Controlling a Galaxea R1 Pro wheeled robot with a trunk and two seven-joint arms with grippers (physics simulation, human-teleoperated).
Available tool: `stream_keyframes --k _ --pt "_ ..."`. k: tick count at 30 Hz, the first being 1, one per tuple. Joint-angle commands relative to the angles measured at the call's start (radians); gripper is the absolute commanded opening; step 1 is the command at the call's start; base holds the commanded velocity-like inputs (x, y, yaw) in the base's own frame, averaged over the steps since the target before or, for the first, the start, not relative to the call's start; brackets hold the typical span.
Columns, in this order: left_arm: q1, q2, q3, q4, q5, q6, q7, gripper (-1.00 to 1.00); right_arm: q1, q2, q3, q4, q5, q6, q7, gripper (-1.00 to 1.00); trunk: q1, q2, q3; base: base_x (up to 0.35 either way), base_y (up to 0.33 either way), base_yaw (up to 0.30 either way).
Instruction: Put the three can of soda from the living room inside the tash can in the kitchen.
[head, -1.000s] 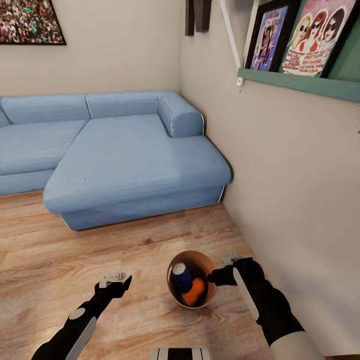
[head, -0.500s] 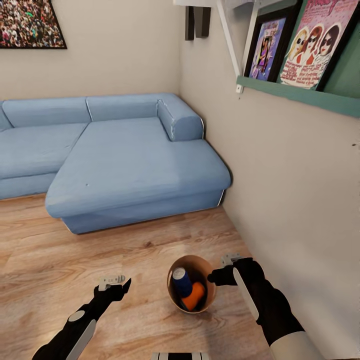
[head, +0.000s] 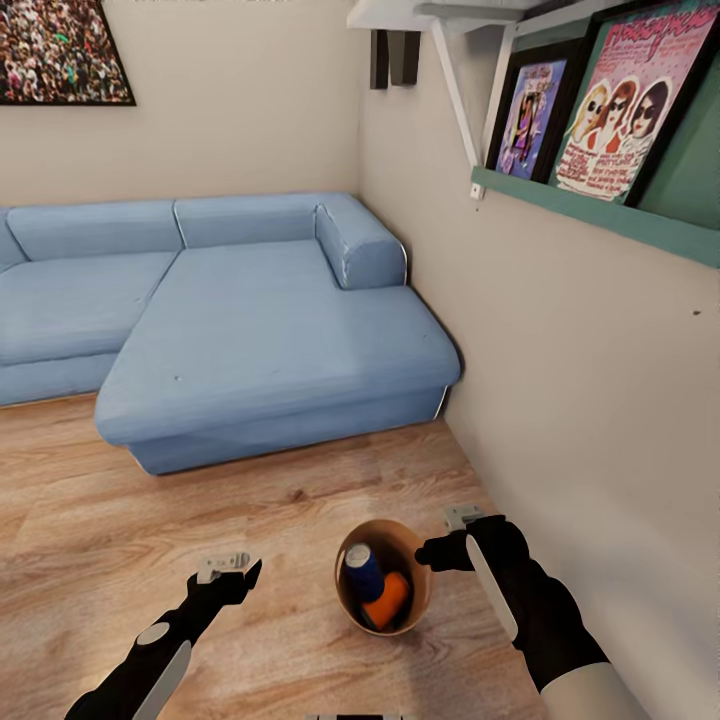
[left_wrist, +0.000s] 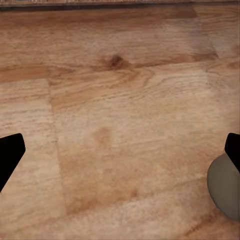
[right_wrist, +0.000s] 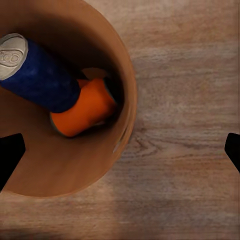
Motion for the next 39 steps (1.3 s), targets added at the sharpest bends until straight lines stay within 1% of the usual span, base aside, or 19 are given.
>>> stream_keyframes --k 1,34,39 --pt "0.000 0.000 0.000 0.000 0.000 0.000 0.000 1.00 0.000 0.000 0.000 0.000 0.000 0.000 0.000 1.00 -0.004 0.007 0.003 0.000 0.000 0.000" --pt "0.000 0.000 0.004 0.002 -0.001 0.003 0.007 1.00 0.000 -0.001 0.000 -0.001 0.002 0.000 0.001 1.00 -0.130 0.238 0.107 0.000 0.000 0.000" --pt "0.000 0.000 0.003 0.044 -0.001 0.003 0.007 1.00 0.000 -0.002 -0.001 -0.001 0.004 0.000 0.000 1.00 -0.150 0.273 0.122 0.000 0.000 0.000"
